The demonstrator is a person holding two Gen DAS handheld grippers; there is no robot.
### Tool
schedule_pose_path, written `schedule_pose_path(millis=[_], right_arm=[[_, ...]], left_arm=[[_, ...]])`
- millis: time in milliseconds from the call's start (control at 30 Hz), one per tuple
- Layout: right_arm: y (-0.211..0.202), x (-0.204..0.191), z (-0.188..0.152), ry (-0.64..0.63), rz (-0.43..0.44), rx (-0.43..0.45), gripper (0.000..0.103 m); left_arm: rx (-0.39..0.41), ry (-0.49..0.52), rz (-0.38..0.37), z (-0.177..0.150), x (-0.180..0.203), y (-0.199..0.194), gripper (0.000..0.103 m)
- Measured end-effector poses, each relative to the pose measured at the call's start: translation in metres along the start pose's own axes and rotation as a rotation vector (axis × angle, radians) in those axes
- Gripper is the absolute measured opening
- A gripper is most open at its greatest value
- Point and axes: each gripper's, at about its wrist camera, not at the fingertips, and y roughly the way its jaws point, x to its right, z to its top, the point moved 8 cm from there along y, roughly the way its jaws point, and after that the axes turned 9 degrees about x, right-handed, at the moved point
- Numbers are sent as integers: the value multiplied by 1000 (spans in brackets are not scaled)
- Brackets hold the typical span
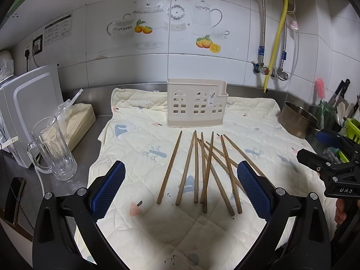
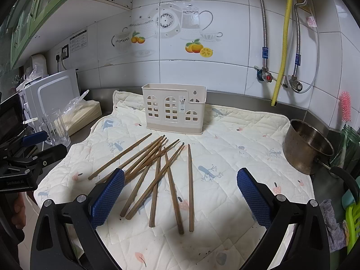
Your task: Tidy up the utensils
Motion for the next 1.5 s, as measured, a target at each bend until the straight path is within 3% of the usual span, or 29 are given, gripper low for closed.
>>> schedule_pose_path(millis=[833, 1500], right_arm=[[23, 3, -12, 4, 0, -57, 97], [69, 12, -40, 25, 21, -175, 97]], left_arm=[[-54, 1, 12, -9, -5, 20, 98], [-189, 9, -15, -30, 2, 73, 98]])
